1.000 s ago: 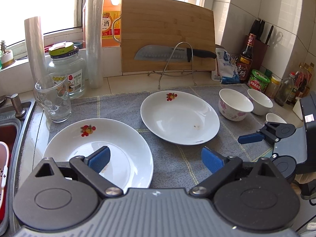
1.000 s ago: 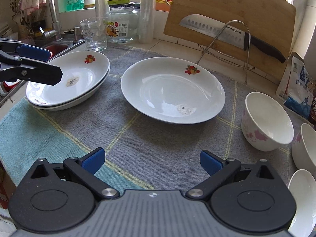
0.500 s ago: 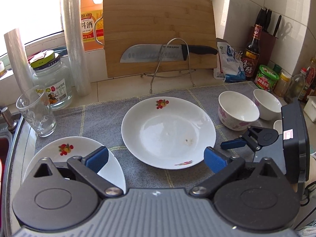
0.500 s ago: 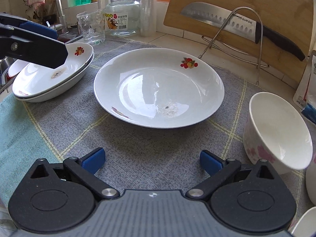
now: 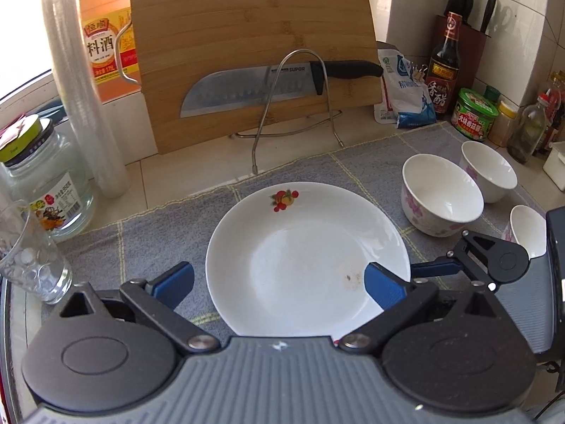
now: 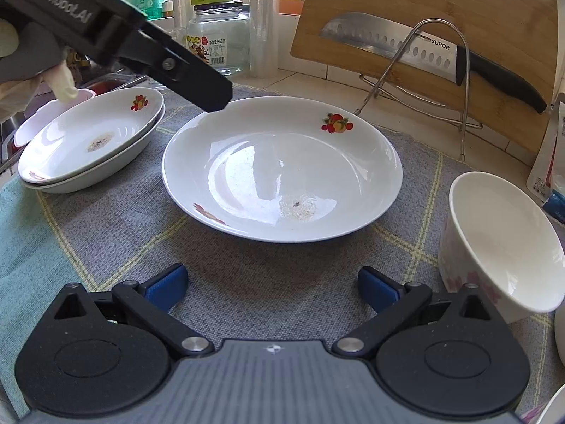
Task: Organize plates and bowls
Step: 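Move the left tool to the fruit-print plate on the towel and grasp its rim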
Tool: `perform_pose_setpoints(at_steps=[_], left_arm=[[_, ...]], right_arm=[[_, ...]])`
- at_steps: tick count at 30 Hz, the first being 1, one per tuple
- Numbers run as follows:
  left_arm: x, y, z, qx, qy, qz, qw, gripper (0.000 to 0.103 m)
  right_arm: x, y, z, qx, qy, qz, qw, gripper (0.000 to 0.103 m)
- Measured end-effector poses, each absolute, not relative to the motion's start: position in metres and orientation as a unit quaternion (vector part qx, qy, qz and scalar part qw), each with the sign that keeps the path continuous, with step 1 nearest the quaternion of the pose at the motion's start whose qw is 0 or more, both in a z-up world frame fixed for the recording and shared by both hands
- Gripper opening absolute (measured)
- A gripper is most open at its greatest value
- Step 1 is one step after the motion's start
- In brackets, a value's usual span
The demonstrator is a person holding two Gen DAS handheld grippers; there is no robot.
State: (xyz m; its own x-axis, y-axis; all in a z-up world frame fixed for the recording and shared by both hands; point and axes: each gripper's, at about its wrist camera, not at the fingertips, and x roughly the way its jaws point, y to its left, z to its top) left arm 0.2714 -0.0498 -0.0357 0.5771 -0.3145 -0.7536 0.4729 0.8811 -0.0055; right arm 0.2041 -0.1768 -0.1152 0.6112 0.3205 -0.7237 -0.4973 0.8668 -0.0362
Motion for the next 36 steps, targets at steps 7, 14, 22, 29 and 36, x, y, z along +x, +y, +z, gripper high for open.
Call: perform_pose_setpoints(at_steps=[7, 14, 22, 29, 36], left_arm=[[0.303, -0.058, -0.041, 0.129, 0.399, -0.258, 0.871, 0.102], [0.342, -0.06, -0.055, 0.138, 0.426, -0.282, 0.849, 0.102], [0.374, -0.068, -0.078, 0.152, 0.47, -0.322, 0.808, 0.099], [0.389, -0.07, -0.086, 0.151, 0.503, -0.341, 0.78, 0.09], [0.395, -0.069, -0.086, 0.146, 0.521, -0.355, 0.762, 0.083]], right_arm=[[0.208, -0.171, -0.114, -0.108, 0.382, 0.202, 0.895, 0.103], [0.215, -0.17, -0.114, -0.102, 0.384, 0.186, 0.899, 0.103], [0.22, -0.17, -0.114, -0.105, 0.378, 0.194, 0.899, 0.103], [0.223, -0.168, -0.115, -0.107, 0.374, 0.199, 0.899, 0.103], [0.223, -0.165, -0.114, -0.116, 0.367, 0.204, 0.9, 0.103]])
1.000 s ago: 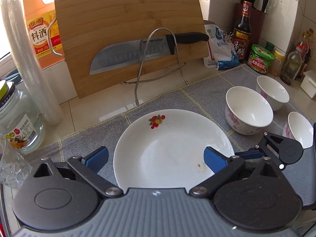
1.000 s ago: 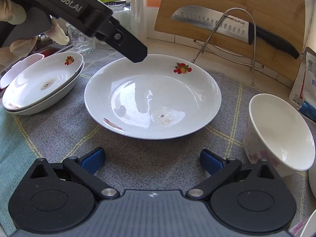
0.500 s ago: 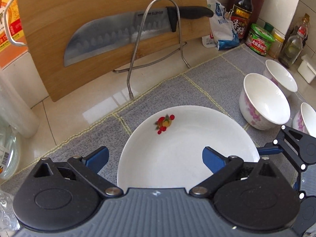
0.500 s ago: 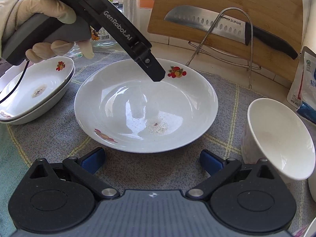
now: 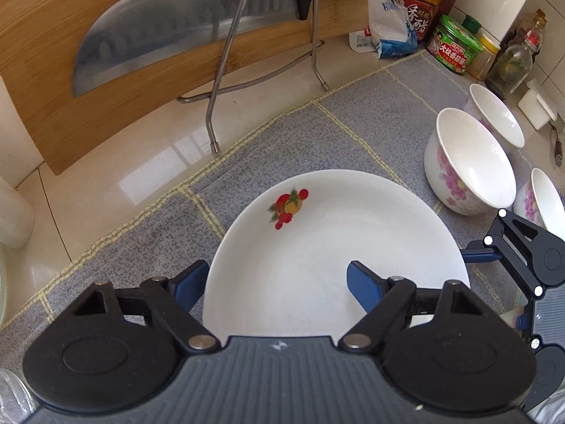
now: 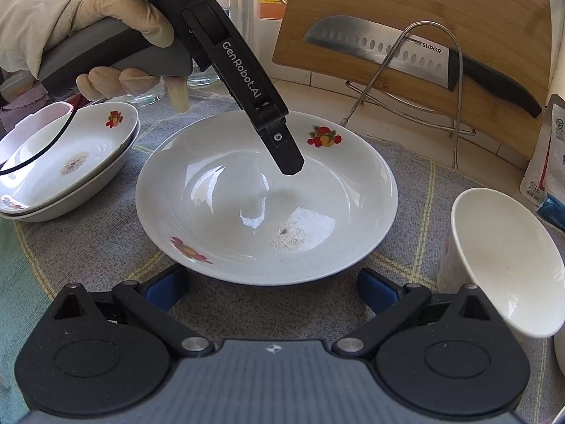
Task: Organize plates and bowls
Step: 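Move the left tool to the fruit-print plate on the towel and grasp its rim, then lift the fruit-print plate with the left tool and carry it toward the plate stack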
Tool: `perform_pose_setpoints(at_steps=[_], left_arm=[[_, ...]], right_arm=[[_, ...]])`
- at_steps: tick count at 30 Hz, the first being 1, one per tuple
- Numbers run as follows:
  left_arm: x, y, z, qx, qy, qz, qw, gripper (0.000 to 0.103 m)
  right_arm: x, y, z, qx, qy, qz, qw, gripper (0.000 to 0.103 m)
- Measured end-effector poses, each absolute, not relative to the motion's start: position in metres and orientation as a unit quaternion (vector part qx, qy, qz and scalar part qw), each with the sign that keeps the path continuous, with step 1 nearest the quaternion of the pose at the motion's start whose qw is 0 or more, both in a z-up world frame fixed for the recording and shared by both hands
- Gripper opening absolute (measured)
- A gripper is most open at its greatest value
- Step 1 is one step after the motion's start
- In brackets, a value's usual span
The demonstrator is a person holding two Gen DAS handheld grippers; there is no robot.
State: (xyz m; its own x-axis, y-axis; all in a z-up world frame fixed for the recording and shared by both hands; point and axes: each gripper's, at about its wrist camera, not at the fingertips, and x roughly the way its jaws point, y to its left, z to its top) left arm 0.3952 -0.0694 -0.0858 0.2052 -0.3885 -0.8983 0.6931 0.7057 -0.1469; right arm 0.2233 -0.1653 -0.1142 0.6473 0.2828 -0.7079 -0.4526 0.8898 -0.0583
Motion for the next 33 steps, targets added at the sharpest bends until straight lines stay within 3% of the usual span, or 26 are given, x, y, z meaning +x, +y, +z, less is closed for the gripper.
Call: perform_pose_setpoints(at_steps=[33], left_arm=[[0.393, -0.075, -0.083, 0.167, 0.537, -0.371, 0.739, 0.079]], right_arm=[[0.227, -0.166, -0.102, -0.126, 0.364, 0.225, 0.895, 0.103]])
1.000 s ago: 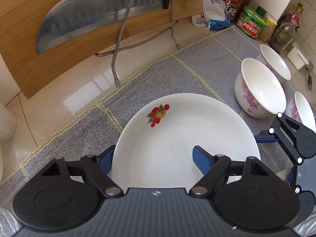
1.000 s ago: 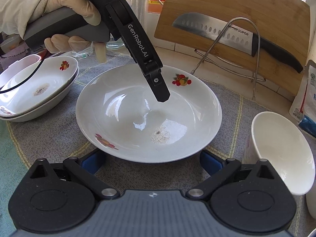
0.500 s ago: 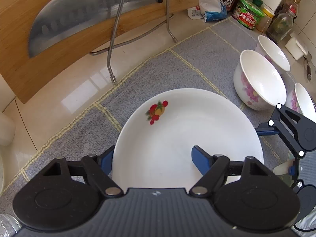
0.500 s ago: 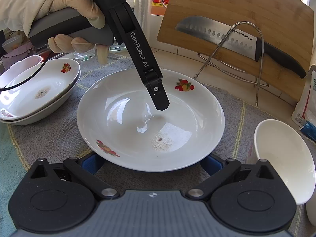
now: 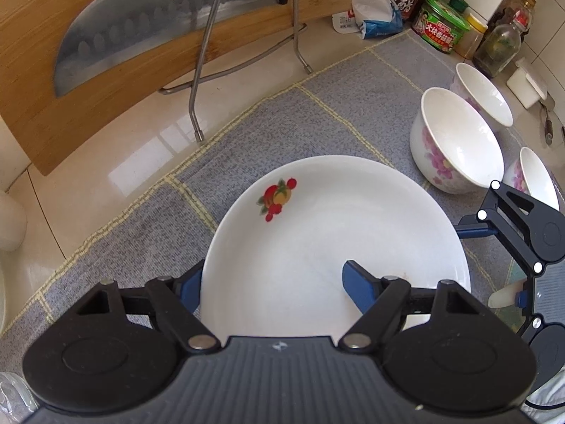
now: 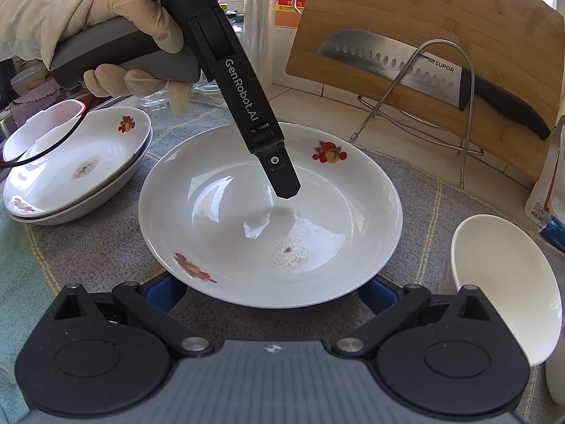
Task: Organize plates and bowls
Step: 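Lift the fruit-print plate with the left tool and carry it toward the plate stack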
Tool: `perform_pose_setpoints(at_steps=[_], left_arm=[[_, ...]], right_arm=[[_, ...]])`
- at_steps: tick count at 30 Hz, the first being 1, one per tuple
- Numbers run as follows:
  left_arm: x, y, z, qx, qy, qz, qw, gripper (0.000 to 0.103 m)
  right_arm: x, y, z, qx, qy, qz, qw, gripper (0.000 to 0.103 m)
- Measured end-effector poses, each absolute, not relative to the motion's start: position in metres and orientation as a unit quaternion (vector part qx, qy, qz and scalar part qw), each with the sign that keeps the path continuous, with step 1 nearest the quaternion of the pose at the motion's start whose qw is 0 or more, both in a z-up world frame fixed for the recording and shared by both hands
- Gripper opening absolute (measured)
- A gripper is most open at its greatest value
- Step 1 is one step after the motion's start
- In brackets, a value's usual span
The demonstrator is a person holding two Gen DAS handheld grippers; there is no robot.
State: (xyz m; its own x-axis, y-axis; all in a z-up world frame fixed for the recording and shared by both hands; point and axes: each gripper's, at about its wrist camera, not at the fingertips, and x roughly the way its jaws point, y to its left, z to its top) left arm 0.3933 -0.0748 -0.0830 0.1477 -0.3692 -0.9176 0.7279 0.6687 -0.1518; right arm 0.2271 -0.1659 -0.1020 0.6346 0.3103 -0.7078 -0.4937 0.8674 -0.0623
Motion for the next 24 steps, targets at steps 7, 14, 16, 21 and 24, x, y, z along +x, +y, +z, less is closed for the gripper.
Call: perform_pose_setpoints(at_steps=[7, 14, 16, 21, 24], left_arm=[[0.382, -0.071, -0.073, 0.164, 0.532, -0.372, 0.743, 0.079], [0.366, -0.061, -0.057, 0.161, 0.521, -0.366, 0.754, 0.079], [0.361, -0.058, -0.052, 0.16, 0.518, -0.363, 0.758, 0.079], [0.346, -0.046, -0.041, 0.154, 0.511, -0.35, 0.77, 0.079], [0.337, -0.039, -0.035, 0.15, 0.507, -0.338, 0.778, 0.079]], right_arm=[[0.221, -0.166, -0.093, -0.133, 0.364, 0.232, 0.892, 0.103], [0.212, -0.163, -0.079, -0.147, 0.355, 0.243, 0.891, 0.103], [0.209, -0.161, -0.074, -0.151, 0.353, 0.247, 0.89, 0.103], [0.201, -0.156, -0.064, -0.156, 0.346, 0.263, 0.887, 0.103], [0.198, -0.152, -0.06, -0.161, 0.339, 0.276, 0.885, 0.103]])
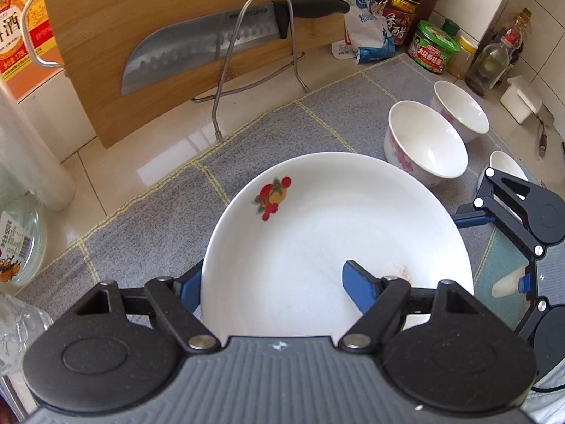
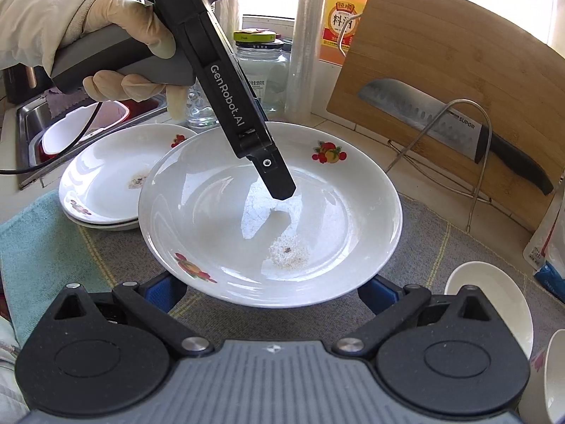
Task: Organize plates and bowls
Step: 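Lift the fruit-print plate with the left tool and carry it toward the plate stack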
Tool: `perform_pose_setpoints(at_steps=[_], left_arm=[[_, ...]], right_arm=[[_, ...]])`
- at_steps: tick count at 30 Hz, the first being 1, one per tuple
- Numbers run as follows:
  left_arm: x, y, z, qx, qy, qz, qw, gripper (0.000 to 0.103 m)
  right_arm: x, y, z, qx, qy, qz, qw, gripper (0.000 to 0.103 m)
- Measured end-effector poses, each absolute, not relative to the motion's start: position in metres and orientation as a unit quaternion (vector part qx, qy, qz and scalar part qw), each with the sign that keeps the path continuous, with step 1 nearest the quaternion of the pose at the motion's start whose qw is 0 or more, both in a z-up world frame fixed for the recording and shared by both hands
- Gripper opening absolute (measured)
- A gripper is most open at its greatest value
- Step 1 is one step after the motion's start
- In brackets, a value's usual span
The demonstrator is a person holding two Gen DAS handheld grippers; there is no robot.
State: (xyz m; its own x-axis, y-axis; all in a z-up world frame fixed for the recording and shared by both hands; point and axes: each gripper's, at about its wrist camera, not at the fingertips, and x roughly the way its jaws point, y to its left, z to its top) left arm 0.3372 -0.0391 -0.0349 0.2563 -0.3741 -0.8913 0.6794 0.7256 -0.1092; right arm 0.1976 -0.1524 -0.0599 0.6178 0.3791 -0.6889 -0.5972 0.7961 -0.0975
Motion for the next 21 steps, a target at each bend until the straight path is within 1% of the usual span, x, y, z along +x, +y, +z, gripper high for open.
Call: perform_pose_setpoints(at_steps=[11, 21], left_arm=[[0.306, 0.007, -0.021, 0.118, 0.503, -0.277, 0.811, 0.079], [0.282, 0.054, -0.026, 0.081, 0.514, -0.22, 0.825, 0.079]], right_arm=[[0.195, -0.128, -0.052, -0.18, 0.318, 0.339, 0.867, 0.103], [0.195, -0.095, -0.054, -0.191, 0.314, 0.401, 0.839, 0.103]])
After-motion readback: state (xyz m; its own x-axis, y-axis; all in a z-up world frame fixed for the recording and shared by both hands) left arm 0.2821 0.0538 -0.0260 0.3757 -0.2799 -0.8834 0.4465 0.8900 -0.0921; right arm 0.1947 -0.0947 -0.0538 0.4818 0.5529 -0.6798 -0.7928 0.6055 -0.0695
